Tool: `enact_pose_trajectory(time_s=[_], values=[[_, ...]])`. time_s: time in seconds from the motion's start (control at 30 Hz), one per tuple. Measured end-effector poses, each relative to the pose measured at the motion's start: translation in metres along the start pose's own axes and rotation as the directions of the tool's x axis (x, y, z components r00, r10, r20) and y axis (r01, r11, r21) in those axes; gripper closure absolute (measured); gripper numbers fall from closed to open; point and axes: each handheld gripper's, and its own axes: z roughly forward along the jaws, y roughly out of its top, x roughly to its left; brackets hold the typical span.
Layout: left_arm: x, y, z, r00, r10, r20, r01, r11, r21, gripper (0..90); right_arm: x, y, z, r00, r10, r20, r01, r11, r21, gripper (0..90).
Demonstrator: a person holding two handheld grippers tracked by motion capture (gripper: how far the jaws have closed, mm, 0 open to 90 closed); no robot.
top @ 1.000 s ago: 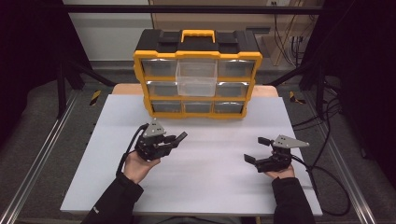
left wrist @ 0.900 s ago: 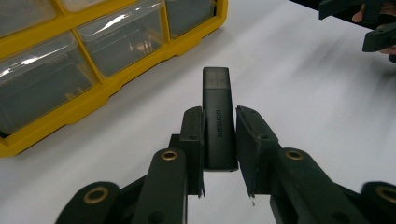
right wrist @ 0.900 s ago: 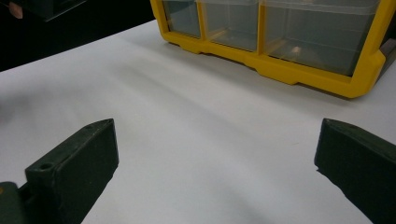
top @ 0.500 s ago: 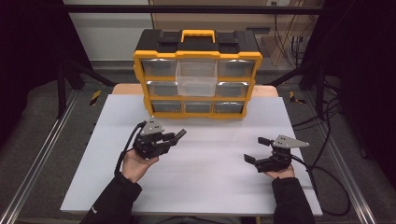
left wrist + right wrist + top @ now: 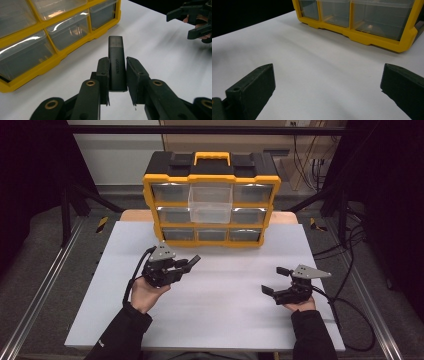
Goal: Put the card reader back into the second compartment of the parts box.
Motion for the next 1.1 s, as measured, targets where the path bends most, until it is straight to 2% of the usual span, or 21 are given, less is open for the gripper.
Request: enact_pose_trajectory(time_s=[1.1], values=[[0.002,0.029,-0.017,0.9998,0.018,-0.008,-0.018,0.9982,-0.056,72.4,0.000,0.000,0.000,1.0000,0.000,0.000,0.000,1.000,0.000,0.2]])
